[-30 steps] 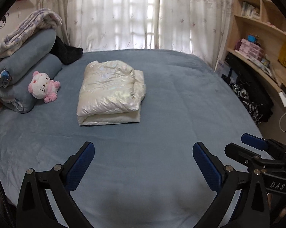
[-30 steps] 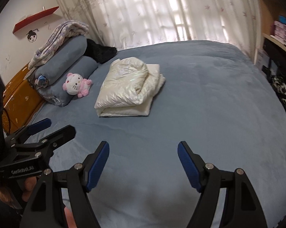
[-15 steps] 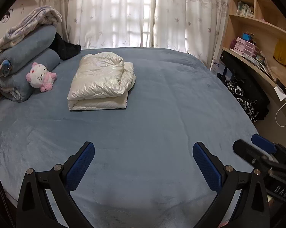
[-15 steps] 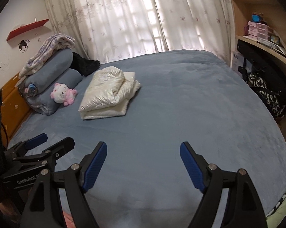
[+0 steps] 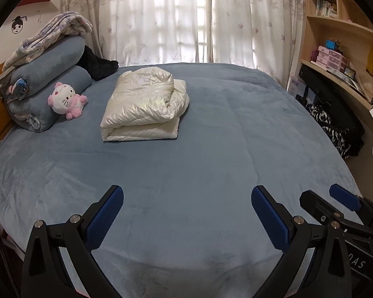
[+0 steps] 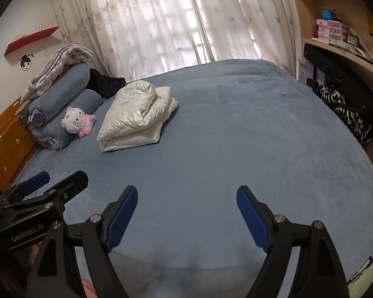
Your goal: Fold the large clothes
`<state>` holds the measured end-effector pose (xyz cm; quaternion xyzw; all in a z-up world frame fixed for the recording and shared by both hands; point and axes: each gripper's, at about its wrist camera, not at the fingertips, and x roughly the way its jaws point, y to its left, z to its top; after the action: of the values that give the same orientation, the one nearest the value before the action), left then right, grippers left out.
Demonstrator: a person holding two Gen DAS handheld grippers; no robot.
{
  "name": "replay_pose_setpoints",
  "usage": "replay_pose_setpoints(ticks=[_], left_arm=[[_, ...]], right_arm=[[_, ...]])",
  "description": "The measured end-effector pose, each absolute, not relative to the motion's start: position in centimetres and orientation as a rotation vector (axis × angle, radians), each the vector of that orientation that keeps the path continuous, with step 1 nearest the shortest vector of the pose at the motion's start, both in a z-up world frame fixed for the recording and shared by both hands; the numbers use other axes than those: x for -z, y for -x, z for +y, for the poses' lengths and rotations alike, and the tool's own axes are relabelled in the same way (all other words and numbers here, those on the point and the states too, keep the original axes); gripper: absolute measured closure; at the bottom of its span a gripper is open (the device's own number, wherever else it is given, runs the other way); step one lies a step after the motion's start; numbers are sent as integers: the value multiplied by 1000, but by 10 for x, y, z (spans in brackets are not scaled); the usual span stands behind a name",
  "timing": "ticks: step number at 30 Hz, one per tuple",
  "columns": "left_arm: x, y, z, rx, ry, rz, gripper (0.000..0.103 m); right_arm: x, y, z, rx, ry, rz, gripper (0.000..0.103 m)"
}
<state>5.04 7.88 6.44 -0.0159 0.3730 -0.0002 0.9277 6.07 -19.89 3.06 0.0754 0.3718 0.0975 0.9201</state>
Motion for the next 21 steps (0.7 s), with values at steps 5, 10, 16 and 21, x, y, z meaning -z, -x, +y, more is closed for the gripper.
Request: replay_pose_setpoints(ticks=[5, 10, 16, 21], left_arm=[[-61, -45, 78, -10, 14, 773, 1], [-58, -42, 79, 35, 33, 789, 1], [-55, -38, 72, 86, 43, 788, 1], [-54, -37, 71, 91, 41, 784, 1]], right_arm=[[-27, -59, -199, -204, -164, 772, 21], [-23, -59, -198, -186, -152, 774, 21], [-17, -59, -200, -177, -163, 790, 21], [-17, -58, -203, -169, -157, 785, 21]])
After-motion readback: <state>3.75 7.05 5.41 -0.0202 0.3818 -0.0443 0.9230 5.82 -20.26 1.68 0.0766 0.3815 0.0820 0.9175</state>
